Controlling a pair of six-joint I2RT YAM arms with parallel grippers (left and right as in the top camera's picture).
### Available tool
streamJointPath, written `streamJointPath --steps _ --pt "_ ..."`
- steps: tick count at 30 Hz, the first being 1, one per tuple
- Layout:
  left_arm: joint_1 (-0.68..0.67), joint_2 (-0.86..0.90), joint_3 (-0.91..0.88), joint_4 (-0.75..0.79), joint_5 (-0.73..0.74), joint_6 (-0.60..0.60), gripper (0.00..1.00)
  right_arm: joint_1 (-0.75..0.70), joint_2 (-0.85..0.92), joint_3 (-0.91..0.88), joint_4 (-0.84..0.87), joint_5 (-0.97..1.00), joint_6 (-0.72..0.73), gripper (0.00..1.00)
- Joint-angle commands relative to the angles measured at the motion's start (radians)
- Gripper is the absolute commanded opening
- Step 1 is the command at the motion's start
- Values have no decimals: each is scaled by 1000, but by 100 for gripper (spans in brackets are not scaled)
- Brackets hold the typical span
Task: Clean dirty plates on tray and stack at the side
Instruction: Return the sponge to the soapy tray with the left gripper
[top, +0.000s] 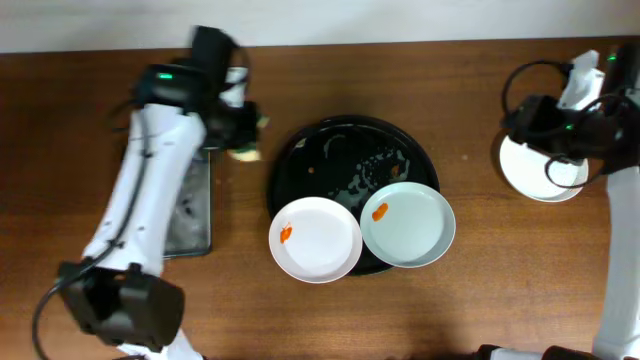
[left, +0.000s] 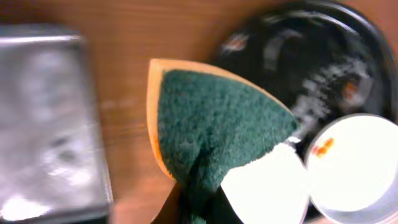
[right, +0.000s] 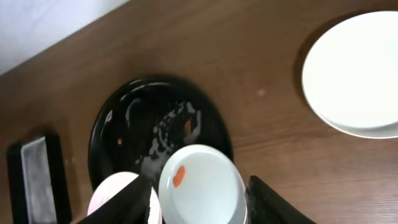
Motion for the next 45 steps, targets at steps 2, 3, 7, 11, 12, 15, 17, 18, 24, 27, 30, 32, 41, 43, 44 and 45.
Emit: streamJointPath --steps 2,3,7,11,12,15,17,18,24,27,30,32,41,43,44,45 --pt "272 -9 -122 27 -226 24 2 39 3 -4 -14 13 -12 51" --pt "323 -9 -232 96 -234 24 2 39 3 -4 -16 13 -12 51" --pt "399 -9 -606 437 -253 32 2 39 3 -5 -51 13 -13 51" --pt "404 -7 -808 699 -302 35 28 39 3 -6 -72 13 -12 51" --pt "404 -7 -824 705 -299 35 47 39 3 -6 -76 13 -12 51" --pt "404 -68 -732 567 -203 35 53 39 3 -6 -79 13 -12 51" --pt "404 -124 -697 553 -195 35 53 39 3 -6 -82 13 -11 51" --pt "403 -126 -697 558 -190 35 44 39 3 -6 -87 13 -11 51" --pt "404 -100 -826 623 -320 -144 29 39 3 -6 -87 13 -11 51" --pt "404 -18 -882 759 -333 -136 29 39 3 -6 -90 13 -11 51" --pt "403 11 -879 850 -158 0 12 39 3 -6 -90 13 -11 51" --pt "403 -51 -841 809 -72 76 5 39 3 -6 -94 13 -11 51" --pt "403 -165 -824 777 -128 81 48 39 3 -6 -94 13 -12 51" --pt "403 -139 -826 782 -127 29 42 39 3 -8 -101 13 -12 51" --pt "403 -92 -826 813 -124 26 38 60 3 -26 -117 13 -20 50" --pt "403 -35 -826 831 -115 26 32 101 3 -61 -123 14 -50 50"
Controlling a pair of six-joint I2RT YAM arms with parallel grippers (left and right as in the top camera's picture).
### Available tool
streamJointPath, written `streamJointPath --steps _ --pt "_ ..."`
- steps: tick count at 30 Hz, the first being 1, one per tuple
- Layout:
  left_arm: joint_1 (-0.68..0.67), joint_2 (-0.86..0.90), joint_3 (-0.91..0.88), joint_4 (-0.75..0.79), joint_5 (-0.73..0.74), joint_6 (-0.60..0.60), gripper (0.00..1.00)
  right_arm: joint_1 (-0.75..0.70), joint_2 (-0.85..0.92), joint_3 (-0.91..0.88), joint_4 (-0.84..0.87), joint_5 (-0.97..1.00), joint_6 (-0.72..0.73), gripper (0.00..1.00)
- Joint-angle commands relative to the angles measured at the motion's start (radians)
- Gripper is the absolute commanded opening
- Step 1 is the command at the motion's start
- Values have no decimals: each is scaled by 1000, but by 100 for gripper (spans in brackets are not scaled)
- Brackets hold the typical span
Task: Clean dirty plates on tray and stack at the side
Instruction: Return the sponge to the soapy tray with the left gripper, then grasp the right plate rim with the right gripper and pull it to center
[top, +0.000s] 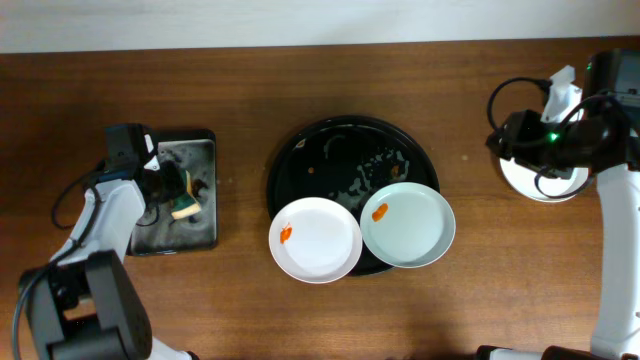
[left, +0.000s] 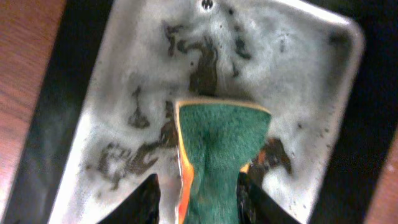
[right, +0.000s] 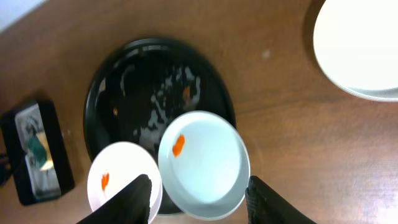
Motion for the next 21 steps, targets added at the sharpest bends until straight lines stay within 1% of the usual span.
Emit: streamJointPath --steps 1,2,3,4,5,7,8,9,10,12,13,15,16,18,19,21 --pt "0 134 4 24 24 -27 27 113 -3 -107 -5 18 -45 50" --pt "0 145 4 24 27 -27 24 150 -2 -163 2 34 -31 50" --pt "1 144 5 23 28 -11 14 207 6 -273 24 76 25 50" --pt "1 141 5 18 32 -5 15 226 8 -336 47 111 81 50" --pt "1 137 5 8 37 -5 25 249 8 -430 80 129 160 50" --pt "1 135 5 8 64 -5 27 267 8 -596 150 136 258 50" --pt "1 135 5 8 64 -5 28 266 8 -671 189 179 308 50" --pt "1 135 5 7 64 -5 27 266 8 -724 214 294 372 50" --pt "1 135 5 8 64 -5 28 266 8 -758 238 311 385 50" --pt "1 135 5 8 64 -5 28 266 8 -792 256 309 407 45" --pt "1 135 5 8 64 -5 28 266 8 -816 287 305 418 39" --pt "1 135 5 7 64 -5 28 266 8 -868 369 258 432 36" --pt "1 135 5 7 64 -5 28 266 7 -869 401 263 431 29" --pt "1 135 5 7 64 -5 28 265 7 -839 433 267 408 18" --pt "1 135 5 6 64 -5 28 265 7 -804 433 267 373 15" --pt "1 135 5 8 64 -5 28 265 7 -731 423 292 356 6"
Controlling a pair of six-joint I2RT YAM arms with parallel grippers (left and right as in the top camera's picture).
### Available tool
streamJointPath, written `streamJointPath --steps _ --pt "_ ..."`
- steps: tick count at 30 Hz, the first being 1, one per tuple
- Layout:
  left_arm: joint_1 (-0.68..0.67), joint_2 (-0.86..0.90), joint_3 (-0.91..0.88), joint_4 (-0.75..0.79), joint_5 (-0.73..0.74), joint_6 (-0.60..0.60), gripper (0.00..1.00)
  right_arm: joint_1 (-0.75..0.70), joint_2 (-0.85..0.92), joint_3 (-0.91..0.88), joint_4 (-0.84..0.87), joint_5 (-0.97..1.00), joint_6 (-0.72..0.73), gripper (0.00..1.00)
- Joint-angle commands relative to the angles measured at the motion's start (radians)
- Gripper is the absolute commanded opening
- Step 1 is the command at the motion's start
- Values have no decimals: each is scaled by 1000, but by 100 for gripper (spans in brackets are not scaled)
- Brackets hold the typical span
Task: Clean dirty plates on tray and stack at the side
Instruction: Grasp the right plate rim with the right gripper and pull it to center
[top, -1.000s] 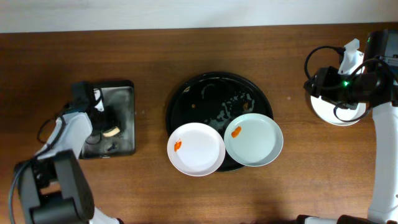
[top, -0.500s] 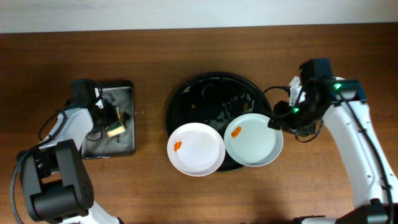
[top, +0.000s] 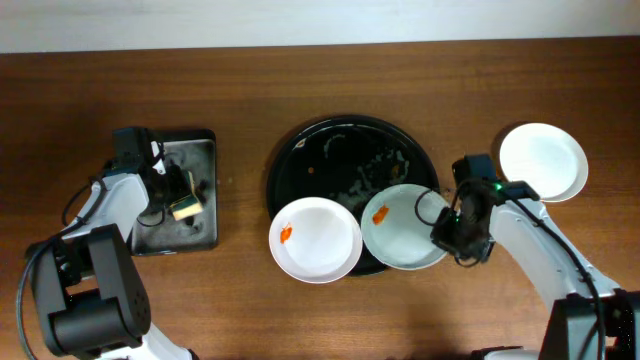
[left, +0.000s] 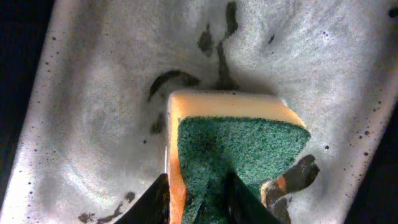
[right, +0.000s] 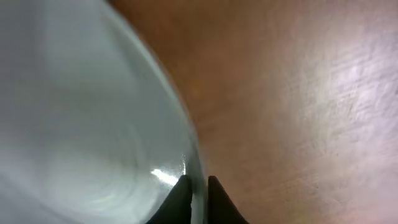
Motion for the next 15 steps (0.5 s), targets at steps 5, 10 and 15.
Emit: streamJointPath --steps 5,10,15 --pt "-1 21 -9 -9 26 13 28 5 -2 130 187 40 -120 4" --pt "-2 21 -9 -8 51 13 28 37 112 130 351 25 -102 4" --pt "-2 20 -9 -9 71 13 28 84 167 130 385 63 -164 5"
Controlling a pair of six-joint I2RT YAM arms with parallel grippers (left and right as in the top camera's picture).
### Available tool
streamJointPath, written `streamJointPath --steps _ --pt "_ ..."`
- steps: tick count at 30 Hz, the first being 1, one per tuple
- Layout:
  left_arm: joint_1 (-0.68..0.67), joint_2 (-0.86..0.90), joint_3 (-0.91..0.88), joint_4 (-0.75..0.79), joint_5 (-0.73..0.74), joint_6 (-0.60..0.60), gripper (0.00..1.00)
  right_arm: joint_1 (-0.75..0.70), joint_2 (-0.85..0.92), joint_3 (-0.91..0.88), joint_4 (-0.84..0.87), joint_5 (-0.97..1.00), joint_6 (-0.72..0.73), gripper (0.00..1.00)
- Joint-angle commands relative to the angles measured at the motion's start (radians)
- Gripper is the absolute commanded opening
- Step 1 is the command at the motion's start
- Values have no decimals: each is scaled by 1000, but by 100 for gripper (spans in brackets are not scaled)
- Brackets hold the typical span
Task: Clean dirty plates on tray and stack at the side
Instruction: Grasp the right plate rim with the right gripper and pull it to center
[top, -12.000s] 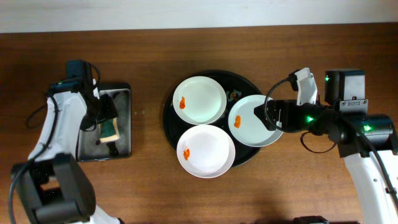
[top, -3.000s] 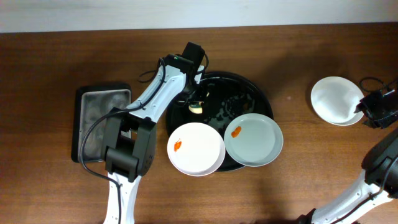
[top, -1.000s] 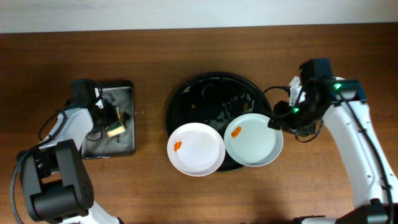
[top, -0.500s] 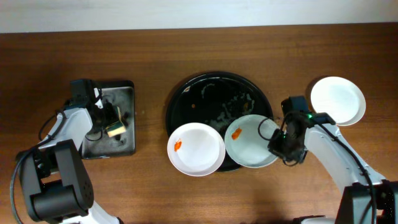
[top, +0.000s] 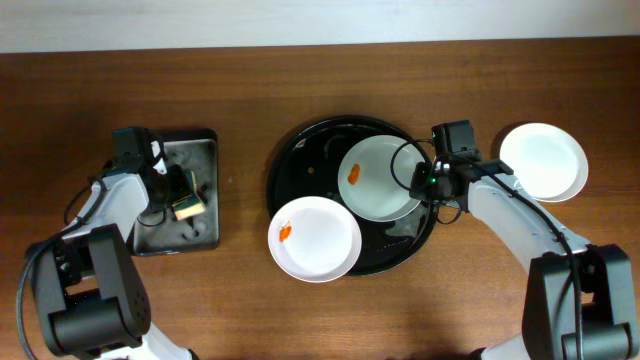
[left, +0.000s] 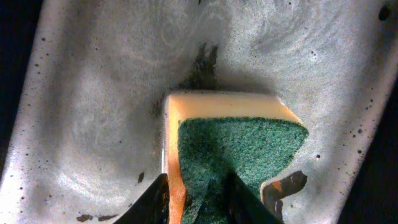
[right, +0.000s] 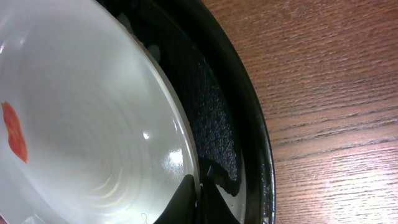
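A pale plate (top: 378, 180) with an orange smear (top: 353, 176) lies inside the black round tray (top: 310, 160). My right gripper (top: 424, 182) is shut on the plate's right rim; the right wrist view shows the rim (right: 180, 134) pinched between the jaws of that gripper (right: 200, 186). A white plate (top: 314, 238) with an orange smear overlaps the tray's front left edge. My left gripper (top: 170, 192) is shut on a green and yellow sponge (left: 239, 140), pressing it into the wet metal pan (left: 93, 93).
A clean white plate (top: 543, 161) sits on the table at the far right. The metal pan (top: 195, 228) stands at the left, apart from the tray. Bare brown table lies between the pan and the tray.
The pale plate has gone from the tray's front right edge to its middle and back, still held by my right gripper. The sponge shifted slightly in the pan.
My left gripper held the sponge over the table beside the tray while my right hung over the clean plate. Then the sponge was down in the pan. Then my right gripper was shut on the pale plate's rim, and now that plate lies further into the tray.
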Motion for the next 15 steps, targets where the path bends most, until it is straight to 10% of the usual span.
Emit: streamJointPath --steps 1,3,7,15 --pt "-2 20 -9 -11 43 13 33 10 1 16 -19 27 -19 5" --pt "-2 20 -9 -14 43 13 40 10 1 16 -19 31 -20 5" --pt "-2 20 -9 -24 43 17 42 10 1 38 -53 30 -122 39" --pt "-1 -79 27 -115 87 18 52 9 15 126 -258 -88 -27 44"
